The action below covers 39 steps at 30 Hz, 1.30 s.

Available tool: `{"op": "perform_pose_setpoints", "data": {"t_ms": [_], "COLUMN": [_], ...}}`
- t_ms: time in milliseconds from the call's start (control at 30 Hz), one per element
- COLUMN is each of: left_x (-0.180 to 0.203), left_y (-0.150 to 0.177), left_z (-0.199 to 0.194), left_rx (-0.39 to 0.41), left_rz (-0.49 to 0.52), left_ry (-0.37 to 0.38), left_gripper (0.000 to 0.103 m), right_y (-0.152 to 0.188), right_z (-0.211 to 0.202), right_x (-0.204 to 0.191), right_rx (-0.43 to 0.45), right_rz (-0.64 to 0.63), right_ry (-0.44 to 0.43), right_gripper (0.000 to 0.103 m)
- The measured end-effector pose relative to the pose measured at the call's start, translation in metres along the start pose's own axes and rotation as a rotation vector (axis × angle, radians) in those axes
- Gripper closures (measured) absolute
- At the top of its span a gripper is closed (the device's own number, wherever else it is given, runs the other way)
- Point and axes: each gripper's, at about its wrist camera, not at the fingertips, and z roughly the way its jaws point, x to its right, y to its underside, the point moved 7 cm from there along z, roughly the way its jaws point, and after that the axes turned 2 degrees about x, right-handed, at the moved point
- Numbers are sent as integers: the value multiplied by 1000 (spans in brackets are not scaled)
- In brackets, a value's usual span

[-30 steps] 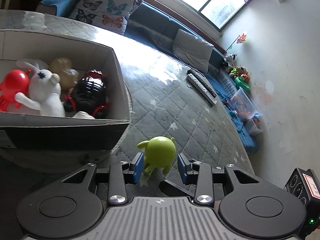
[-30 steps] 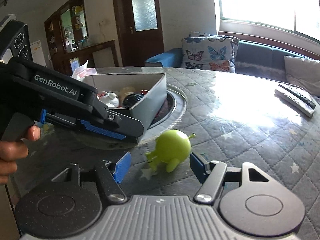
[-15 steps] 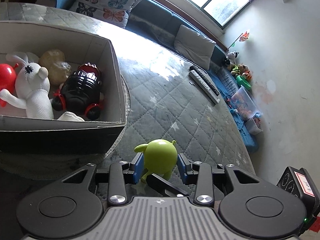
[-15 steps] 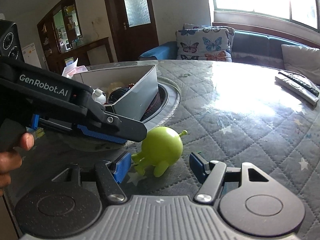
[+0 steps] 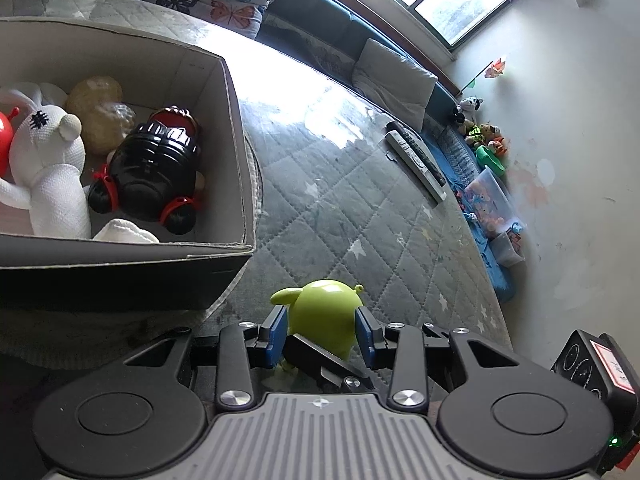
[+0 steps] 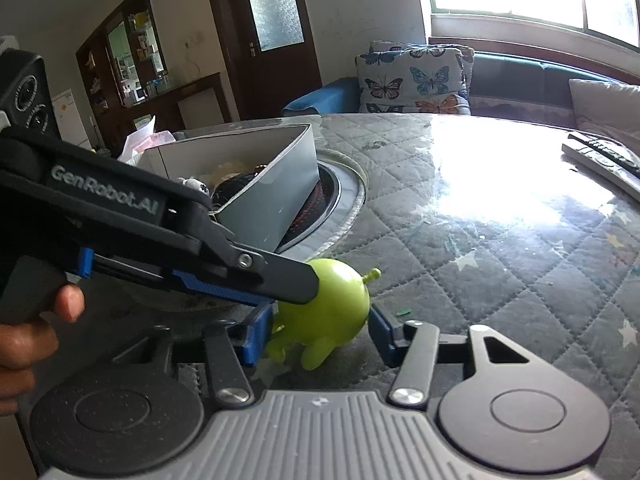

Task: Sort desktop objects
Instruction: 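Close the left gripper on the green alien toy's head, then lift the green alien with the left gripper and carry it into the box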

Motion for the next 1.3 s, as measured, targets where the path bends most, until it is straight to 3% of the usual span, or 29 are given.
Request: {"op": "perform_pose_setpoints", "data": {"t_ms": [333, 600, 767, 1033, 1300], "left_x": [7, 14, 9, -18, -67], "left_y": [3, 3, -10, -39, -64], "left_z": [-6, -46, -76, -118, -120], "left_rx": [3, 90, 163, 251, 245], "left_rz": [50, 77, 80, 58, -22], "left_ry": [20, 64, 53, -4, -63], "left_gripper": [64, 65, 65, 65, 66], "right_y": [1, -17, -37, -75, -95], "right_z": [-9, -33, -40, -20, 27], "right_x": [-3, -30, -54, -98, -120], "right_rx": [9, 63, 107, 148, 100], "right_rz": [0, -79, -130, -201, -189], "right_ry": [-5, 0, -33, -115, -195], "right_gripper": [55, 55, 55, 55, 55]}}
